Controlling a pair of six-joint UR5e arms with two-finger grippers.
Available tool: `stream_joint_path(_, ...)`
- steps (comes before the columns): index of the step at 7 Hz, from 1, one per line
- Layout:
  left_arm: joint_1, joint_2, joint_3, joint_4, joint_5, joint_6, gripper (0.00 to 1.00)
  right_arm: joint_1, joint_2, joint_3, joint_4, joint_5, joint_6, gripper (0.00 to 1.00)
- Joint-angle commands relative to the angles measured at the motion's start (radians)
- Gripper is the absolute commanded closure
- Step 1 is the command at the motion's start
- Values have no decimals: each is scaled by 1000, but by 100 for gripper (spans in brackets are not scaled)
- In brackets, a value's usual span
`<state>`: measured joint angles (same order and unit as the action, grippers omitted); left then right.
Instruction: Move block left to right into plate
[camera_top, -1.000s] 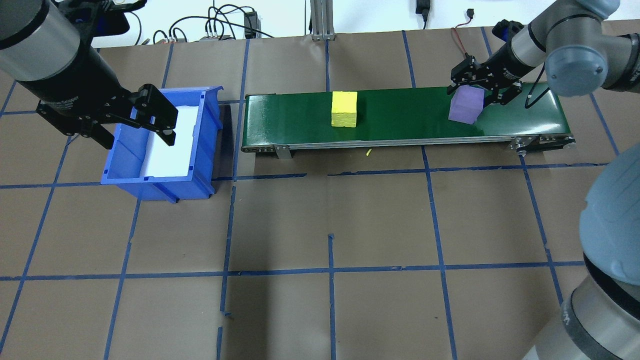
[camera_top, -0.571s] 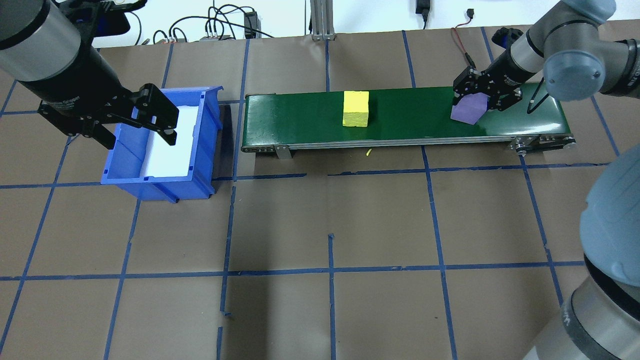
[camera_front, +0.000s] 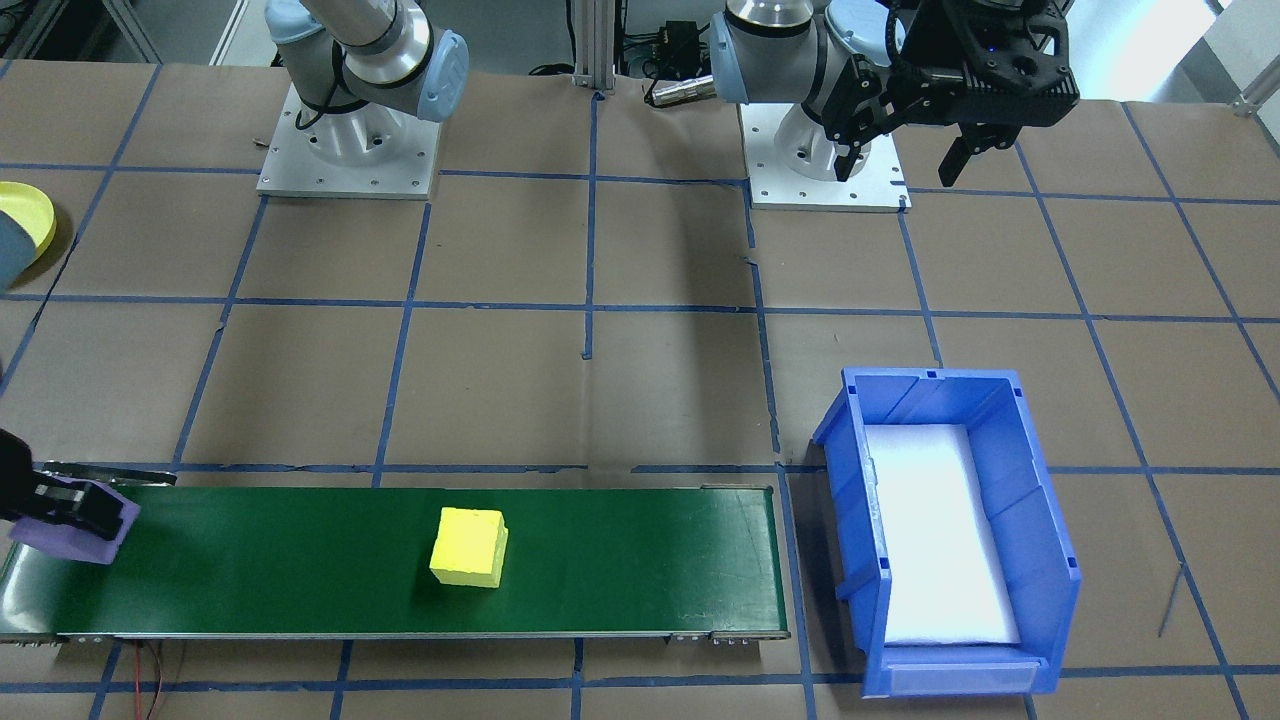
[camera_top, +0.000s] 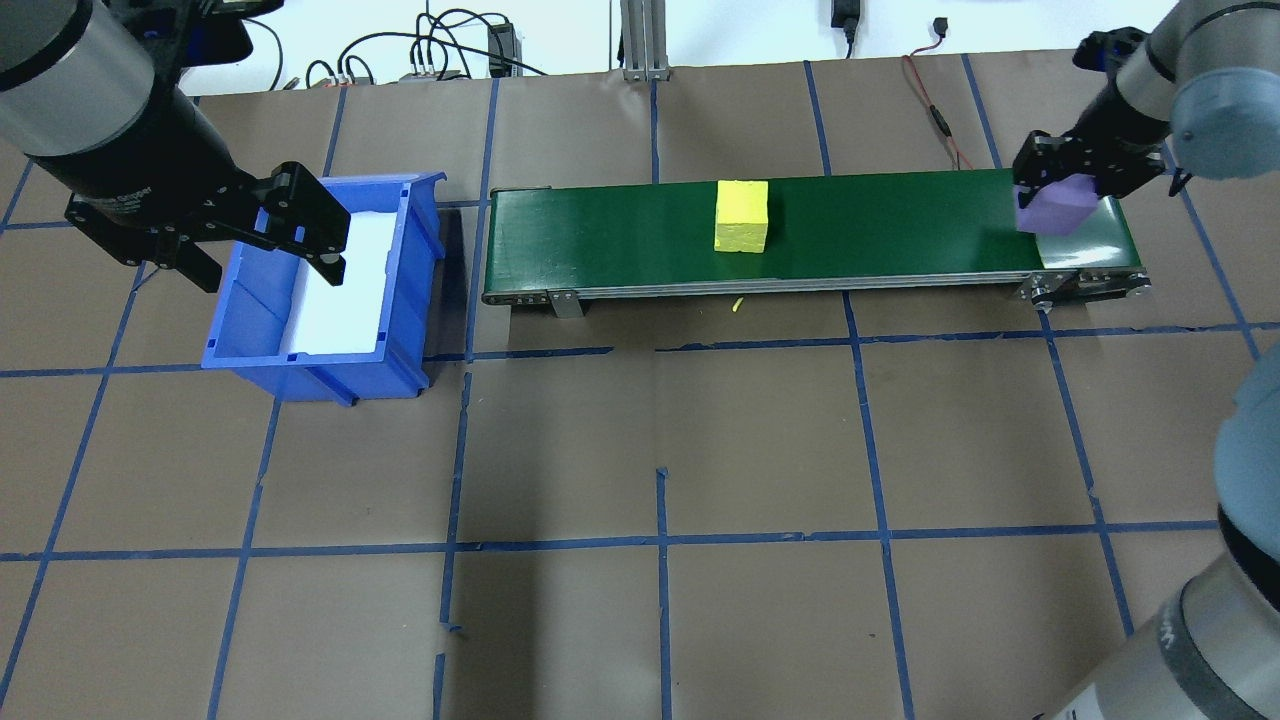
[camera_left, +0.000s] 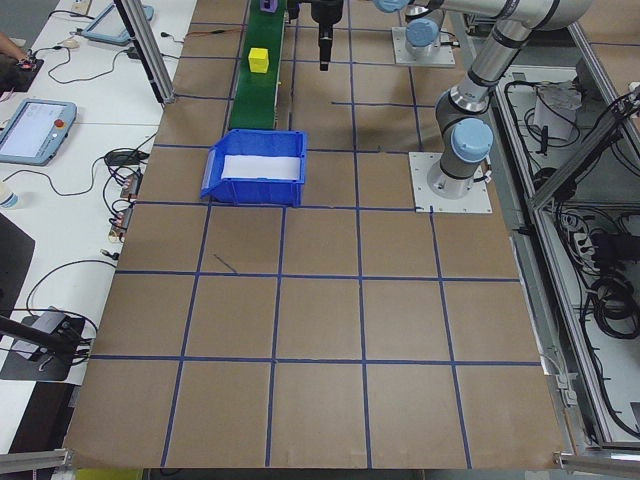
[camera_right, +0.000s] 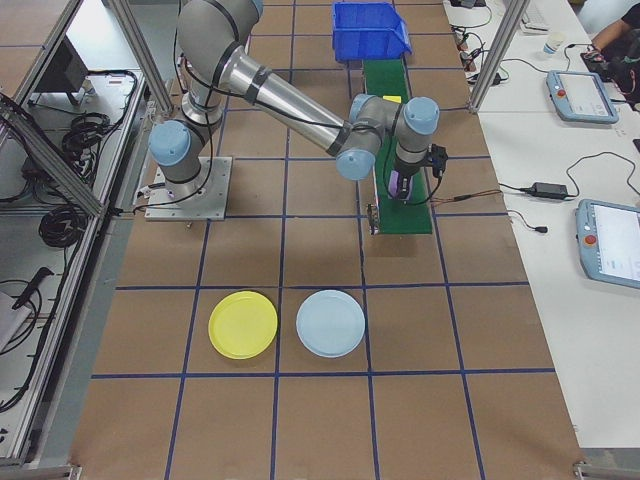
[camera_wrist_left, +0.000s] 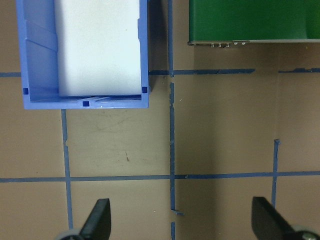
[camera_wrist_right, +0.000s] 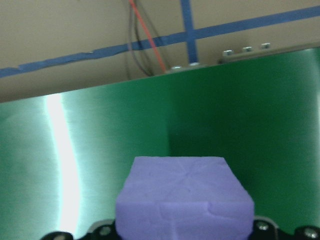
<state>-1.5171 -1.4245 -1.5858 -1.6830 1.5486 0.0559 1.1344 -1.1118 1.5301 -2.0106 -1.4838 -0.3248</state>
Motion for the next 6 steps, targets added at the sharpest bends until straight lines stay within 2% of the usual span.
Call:
stream_joint_path(1,0,-5,-5,2,-4,9,0,-237,-2,16,0,-16,-388,78)
stream_joint_path(3,1,-14,-5,0,2,10,0,-457,9,41,-2,-7,-679,79)
stream_joint_path(6,2,-17,-5,0,4,15,0,-559,46,90,-35,-13,-804,77)
